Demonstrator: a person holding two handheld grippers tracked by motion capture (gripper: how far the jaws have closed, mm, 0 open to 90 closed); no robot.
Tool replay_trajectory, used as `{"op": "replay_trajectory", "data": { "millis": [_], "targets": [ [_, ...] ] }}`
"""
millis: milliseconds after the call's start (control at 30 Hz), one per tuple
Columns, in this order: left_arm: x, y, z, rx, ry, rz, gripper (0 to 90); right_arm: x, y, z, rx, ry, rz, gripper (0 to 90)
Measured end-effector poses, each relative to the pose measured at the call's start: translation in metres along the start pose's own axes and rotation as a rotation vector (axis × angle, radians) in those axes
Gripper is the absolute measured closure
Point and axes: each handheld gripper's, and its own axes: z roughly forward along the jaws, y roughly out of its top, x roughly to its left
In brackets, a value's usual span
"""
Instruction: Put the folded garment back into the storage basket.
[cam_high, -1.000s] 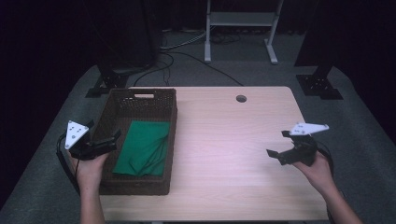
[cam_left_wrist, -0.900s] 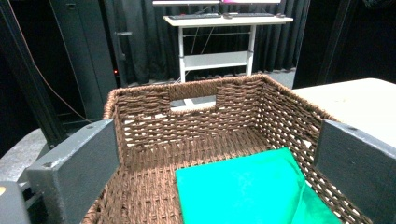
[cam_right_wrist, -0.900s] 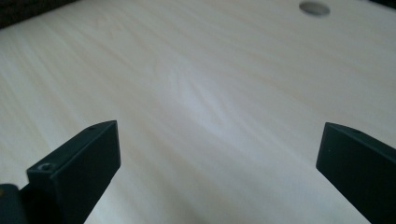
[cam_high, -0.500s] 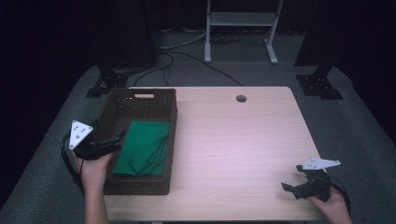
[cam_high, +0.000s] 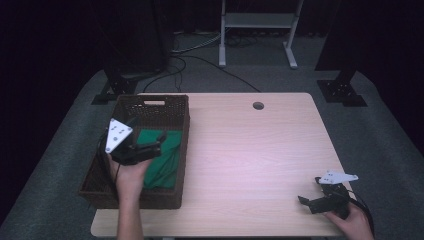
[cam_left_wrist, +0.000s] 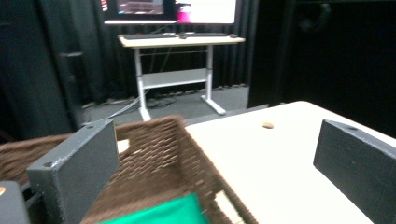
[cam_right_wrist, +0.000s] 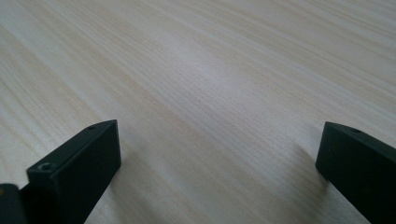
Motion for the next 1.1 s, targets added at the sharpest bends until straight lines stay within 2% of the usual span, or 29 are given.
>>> {"op": "replay_trajectory", "data": {
  "millis": [133, 267, 433, 567, 800, 967, 1100],
  "targets": [
    [-0.035, 0.008, 0.014, -0.010, -0.052, 0.010, 0.0, 0.000, 0.000, 0.000, -0.001, -0.005, 0.003, 0.0],
    [-0.071, 0.007, 0.028, -0.008, -0.122, 0.013, 0.0, 0.000, 0.000, 0.000, -0.002, -0.005, 0.004, 0.0],
    [-0.112, -0.003, 0.044, 0.003, -0.206, 0.036, 0.0, 0.000, 0.000, 0.000, -0.002, -0.005, 0.004, 0.0],
    [-0.138, -0.015, 0.053, 0.001, -0.265, 0.039, 0.0, 0.000, 0.000, 0.000, -0.002, -0.004, 0.004, 0.0],
    [-0.168, -0.050, 0.067, 0.010, -0.337, 0.047, 0.0, -0.001, 0.000, 0.000, -0.001, -0.005, 0.003, 0.0],
    [-0.178, -0.084, 0.076, 0.028, -0.384, 0.038, 0.0, -0.001, 0.000, 0.000, -0.001, -0.005, 0.003, 0.0],
    [-0.182, -0.106, 0.081, 0.039, -0.396, 0.047, 0.0, 0.000, 0.000, 0.000, -0.001, -0.005, 0.003, 0.0]
  ]
}}
